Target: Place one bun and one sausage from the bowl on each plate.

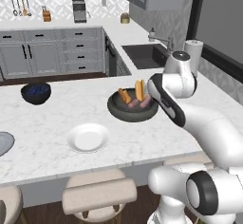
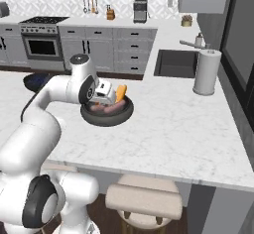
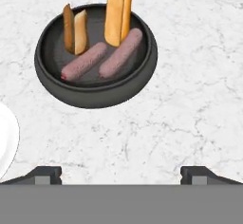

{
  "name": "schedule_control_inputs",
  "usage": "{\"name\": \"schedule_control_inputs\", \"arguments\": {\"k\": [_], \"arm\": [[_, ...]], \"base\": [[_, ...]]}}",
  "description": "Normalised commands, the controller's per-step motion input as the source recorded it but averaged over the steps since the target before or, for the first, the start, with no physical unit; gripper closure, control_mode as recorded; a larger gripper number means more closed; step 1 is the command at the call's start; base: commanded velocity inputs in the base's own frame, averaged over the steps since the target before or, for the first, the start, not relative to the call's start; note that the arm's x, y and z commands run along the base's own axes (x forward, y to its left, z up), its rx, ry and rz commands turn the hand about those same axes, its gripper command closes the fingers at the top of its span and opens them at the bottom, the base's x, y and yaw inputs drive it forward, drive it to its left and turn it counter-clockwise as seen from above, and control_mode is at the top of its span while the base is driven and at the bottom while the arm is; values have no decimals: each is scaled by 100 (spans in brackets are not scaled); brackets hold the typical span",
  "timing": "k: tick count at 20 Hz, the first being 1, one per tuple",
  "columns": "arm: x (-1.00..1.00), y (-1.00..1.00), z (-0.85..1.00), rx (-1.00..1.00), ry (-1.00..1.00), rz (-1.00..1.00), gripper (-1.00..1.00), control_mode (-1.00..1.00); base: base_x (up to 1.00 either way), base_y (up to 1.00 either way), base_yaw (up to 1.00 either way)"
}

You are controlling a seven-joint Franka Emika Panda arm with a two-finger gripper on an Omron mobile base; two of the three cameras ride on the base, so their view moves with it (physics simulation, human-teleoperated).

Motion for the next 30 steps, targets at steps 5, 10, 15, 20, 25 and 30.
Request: {"name": "schedule_control_inputs", "arguments": {"k": [5,10,15,20,25,30], "arm": [[100,16,-47,0,0,-14,-100,-100],[100,2,-29,0,1,-11,-100,-100],[42,-3,-27,0,19,-3,-100,-100],[38,-22,-24,0,11,0,-100,-100],[58,-3,-21,0,9,-1,-100,-100],[61,0,-42,0,6,-1,-100,-100]], "base": [[0,0,0],[0,0,0],[0,0,0],[0,0,0],[0,0,0],[0,0,0]]}}
